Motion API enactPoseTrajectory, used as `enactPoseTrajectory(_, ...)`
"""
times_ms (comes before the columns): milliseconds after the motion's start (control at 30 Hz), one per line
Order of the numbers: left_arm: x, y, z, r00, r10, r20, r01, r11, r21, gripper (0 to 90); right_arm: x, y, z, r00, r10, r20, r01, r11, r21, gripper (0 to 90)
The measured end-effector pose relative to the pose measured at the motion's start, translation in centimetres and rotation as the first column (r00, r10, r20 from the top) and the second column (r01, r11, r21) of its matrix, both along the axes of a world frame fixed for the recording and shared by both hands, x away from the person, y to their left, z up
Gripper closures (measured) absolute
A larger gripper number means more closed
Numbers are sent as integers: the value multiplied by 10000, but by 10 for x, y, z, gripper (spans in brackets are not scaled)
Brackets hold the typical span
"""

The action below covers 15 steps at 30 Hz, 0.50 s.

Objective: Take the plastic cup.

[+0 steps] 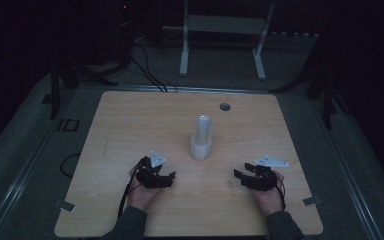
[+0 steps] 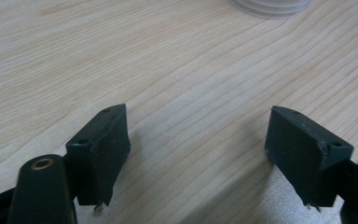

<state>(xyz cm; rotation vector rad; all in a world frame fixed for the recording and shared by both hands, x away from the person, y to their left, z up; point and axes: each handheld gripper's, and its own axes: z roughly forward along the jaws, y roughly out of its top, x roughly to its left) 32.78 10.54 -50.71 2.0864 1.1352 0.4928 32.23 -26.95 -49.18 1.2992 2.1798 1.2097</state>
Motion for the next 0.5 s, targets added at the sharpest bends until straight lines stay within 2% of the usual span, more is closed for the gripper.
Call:
enactPoseTrajectory(100,0,1,1,10000,51,3,-51,10000,-17,252,-1,0,0,9999,-36,115,37,10000,-57,453)
enactPoseTrajectory(167,0,2,2,10000,-31,-12,31,9998,-190,282,-2,0,1,9998,30,192,-30,10000,-31,461)
enactPoseTrajectory(333,-5,0,11,9985,-394,392,418,9972,-622,302,-3,5,1,9998,73,171,-72,10000,-50,468)
enactPoseTrajectory(400,-6,-4,17,9967,-551,600,580,9972,-477,303,-3,7,4,9998,10,203,-10,10000,-12,469)
enactPoseTrajectory(500,-6,-11,28,9913,-938,927,992,9935,-556,298,-2,11,13,9992,106,384,-110,9999,93,469)
